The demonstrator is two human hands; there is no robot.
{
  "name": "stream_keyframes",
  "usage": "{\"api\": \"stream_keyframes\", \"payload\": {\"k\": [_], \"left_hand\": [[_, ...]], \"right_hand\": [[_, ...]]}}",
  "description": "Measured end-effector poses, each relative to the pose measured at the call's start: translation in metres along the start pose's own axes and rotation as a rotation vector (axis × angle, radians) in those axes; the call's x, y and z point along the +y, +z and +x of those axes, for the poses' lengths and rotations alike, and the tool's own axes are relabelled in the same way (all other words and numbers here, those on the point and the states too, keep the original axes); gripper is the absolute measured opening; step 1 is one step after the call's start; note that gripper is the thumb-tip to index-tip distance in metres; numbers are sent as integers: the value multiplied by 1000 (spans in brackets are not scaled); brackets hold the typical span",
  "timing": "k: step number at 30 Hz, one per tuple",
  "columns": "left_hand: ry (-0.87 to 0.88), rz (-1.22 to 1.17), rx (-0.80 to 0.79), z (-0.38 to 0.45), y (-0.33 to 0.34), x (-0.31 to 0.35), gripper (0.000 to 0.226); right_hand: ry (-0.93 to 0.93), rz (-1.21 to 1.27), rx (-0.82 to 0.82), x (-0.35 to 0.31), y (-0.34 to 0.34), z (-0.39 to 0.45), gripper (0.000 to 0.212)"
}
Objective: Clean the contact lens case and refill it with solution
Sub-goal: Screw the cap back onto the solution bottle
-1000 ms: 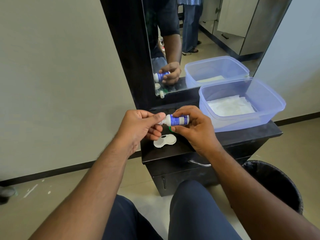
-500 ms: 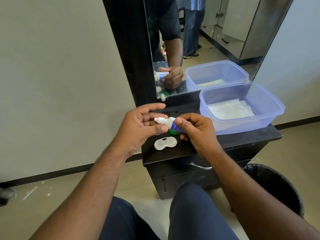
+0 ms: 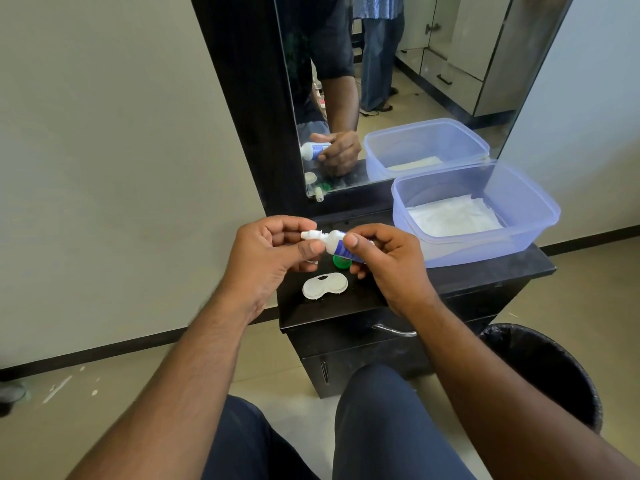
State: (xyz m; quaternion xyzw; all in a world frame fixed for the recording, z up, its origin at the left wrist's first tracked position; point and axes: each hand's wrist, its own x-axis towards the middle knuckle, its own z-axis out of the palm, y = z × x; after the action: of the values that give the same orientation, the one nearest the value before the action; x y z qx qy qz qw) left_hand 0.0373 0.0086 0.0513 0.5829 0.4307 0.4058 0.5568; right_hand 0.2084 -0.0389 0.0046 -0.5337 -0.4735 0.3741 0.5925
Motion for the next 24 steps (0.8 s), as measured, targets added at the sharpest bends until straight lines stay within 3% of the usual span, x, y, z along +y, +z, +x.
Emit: {"api": "stream_keyframes", "payload": {"k": [7, 10, 13, 16, 18, 21, 24], "left_hand": [[-55, 22, 35, 4, 2, 5, 10], [149, 246, 9, 4, 4, 3, 14], [356, 346, -90, 4, 2, -1, 27], [274, 205, -149, 3, 3, 0, 51], [178, 96, -99, 0, 6, 1, 57], [47, -60, 119, -1, 14, 3, 41], [35, -54, 182, -1, 25, 1, 24]], "right_hand": [[-5, -67, -2, 3, 3, 0, 30], [4, -42, 3, 1, 1, 0, 20], [30, 23, -4, -3, -1, 1, 25], [35, 52, -20, -6, 0, 1, 32], [35, 56, -16, -7, 1, 1, 37], [31, 65, -2, -6, 1, 0, 37], [29, 60, -1, -6, 2, 0, 37]]}}
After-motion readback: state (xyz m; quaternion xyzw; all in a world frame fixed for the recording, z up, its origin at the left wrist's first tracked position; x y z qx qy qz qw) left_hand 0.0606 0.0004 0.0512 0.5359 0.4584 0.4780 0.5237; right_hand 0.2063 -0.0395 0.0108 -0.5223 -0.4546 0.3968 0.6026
